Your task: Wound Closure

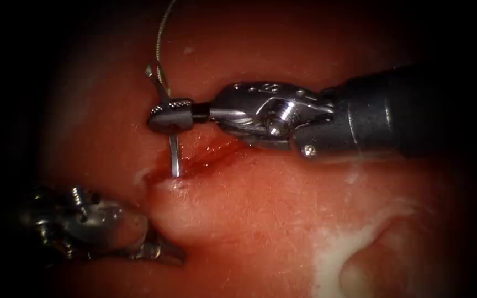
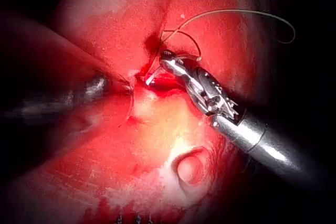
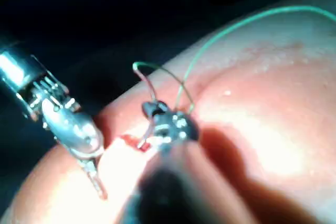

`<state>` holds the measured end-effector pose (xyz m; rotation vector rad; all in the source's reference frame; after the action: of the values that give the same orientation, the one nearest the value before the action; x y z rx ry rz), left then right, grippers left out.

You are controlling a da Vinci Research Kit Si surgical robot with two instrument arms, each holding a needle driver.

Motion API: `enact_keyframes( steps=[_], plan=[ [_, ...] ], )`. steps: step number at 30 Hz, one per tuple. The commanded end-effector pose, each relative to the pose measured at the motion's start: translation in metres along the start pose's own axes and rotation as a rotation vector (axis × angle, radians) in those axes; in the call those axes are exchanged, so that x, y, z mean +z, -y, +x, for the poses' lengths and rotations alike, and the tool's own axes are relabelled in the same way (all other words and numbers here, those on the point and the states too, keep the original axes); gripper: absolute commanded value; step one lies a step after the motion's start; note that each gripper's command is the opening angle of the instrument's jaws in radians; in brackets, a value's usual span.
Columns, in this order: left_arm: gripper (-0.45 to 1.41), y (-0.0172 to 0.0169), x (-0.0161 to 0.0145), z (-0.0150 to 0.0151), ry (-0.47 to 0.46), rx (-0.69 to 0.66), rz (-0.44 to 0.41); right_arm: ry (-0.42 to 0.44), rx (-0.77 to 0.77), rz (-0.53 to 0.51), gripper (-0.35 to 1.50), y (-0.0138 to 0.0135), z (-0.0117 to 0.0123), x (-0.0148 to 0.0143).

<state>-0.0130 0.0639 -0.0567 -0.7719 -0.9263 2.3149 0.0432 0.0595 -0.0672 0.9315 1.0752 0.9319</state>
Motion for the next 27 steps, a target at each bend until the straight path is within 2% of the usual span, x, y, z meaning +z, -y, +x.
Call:
enact_keyframes(
  steps=[1, 10, 20, 27],
  plan=[
    [-0.19, 0.0001, 0.001, 0.0, 0.001, 0.0, -0.002, 0.001, 0.001, 0.006, -0.35, 0.0, 0.0001, 0.0008],
    [-0.19, 0.0006, 0.0012, -0.0005, 0.003, -0.006, 0.001, 0.005, 0.115, 0.016, -0.35, 0.0005, -0.0003, 0.0011],
    [-0.22, 0.0005, 0.0011, -0.0006, 0.003, -0.006, 0.0, 0.01, 0.125, 0.021, -0.35, 0.001, -0.0008, 0.0013],
    [-0.21, 0.0005, 0.0011, -0.0006, 0.003, -0.012, 0.0, 0.054, 0.142, 0.055, -0.35, 0.0023, -0.0017, 0.0016]
  ],
)
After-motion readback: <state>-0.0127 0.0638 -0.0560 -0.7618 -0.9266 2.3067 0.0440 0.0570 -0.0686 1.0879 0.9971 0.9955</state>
